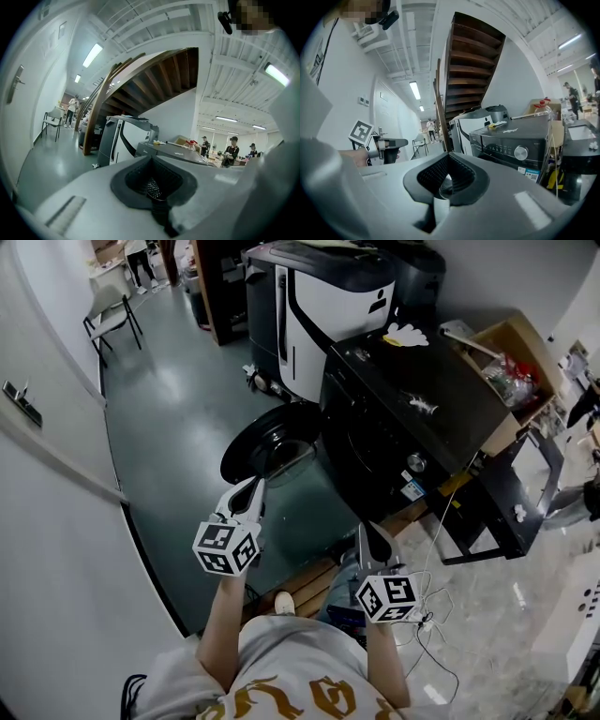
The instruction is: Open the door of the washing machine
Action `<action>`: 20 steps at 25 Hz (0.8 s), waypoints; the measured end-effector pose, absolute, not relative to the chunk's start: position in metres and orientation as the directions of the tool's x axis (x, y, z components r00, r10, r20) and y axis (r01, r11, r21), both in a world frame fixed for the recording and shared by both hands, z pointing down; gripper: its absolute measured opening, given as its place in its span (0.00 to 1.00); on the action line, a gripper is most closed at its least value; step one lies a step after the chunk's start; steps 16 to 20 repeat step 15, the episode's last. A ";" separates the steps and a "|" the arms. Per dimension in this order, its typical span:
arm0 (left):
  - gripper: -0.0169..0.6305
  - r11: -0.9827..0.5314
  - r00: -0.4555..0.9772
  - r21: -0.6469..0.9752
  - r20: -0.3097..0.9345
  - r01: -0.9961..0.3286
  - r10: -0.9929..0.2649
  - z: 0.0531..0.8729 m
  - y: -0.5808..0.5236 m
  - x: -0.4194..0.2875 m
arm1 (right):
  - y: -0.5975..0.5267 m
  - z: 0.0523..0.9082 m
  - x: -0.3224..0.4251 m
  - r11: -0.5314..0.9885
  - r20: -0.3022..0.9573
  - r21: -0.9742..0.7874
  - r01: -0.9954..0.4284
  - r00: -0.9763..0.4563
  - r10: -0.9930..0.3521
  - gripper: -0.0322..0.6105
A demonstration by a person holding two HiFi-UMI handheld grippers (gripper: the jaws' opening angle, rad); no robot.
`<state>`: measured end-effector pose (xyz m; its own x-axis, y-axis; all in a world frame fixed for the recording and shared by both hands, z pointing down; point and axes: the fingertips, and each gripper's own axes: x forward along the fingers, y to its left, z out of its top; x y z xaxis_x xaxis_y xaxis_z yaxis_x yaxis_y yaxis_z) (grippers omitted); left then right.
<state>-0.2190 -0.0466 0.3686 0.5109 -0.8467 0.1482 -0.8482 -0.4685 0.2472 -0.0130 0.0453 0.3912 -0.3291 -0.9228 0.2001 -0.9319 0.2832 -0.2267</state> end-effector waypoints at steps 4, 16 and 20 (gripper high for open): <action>0.03 -0.478 0.523 0.252 0.155 -0.841 -0.838 0.374 -0.048 -0.215 | 0.045 0.394 -0.009 0.273 0.204 -0.224 -0.936 -0.319 -0.926 0.07; 0.03 -0.497 0.554 0.278 0.186 -0.822 -0.812 0.388 -0.064 -0.200 | 0.035 0.400 0.000 0.253 0.221 -0.228 -0.940 -0.303 -0.927 0.07; 0.03 -0.497 0.554 0.278 0.186 -0.822 -0.812 0.388 -0.064 -0.200 | 0.035 0.400 0.000 0.253 0.221 -0.228 -0.940 -0.303 -0.927 0.07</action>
